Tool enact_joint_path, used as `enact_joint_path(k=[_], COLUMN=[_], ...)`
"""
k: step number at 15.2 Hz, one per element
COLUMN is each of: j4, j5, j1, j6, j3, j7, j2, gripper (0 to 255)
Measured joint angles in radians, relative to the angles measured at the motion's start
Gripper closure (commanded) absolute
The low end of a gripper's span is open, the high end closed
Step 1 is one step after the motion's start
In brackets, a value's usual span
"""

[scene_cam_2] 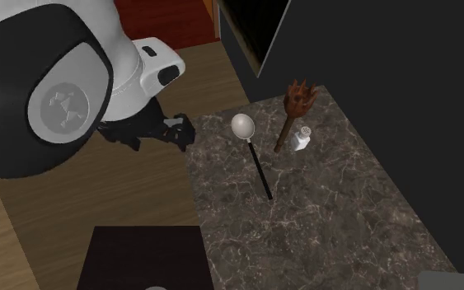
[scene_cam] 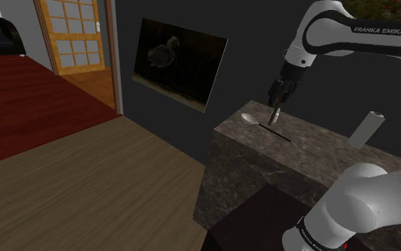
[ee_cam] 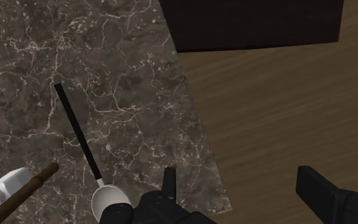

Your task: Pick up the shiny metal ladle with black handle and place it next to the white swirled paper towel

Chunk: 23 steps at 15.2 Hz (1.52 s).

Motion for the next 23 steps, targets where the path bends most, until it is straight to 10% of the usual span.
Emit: enact_joint_path(k=[13,23], j4=[0.016,0.153], j5=[-0.105,-0.044], j1=[-0.009,-0.029], j6=[0.283,0.481], j3=[-0.214,-0.321], j7=[-0.343,-0.623], j2=[0.342,0.704], gripper=[0,0])
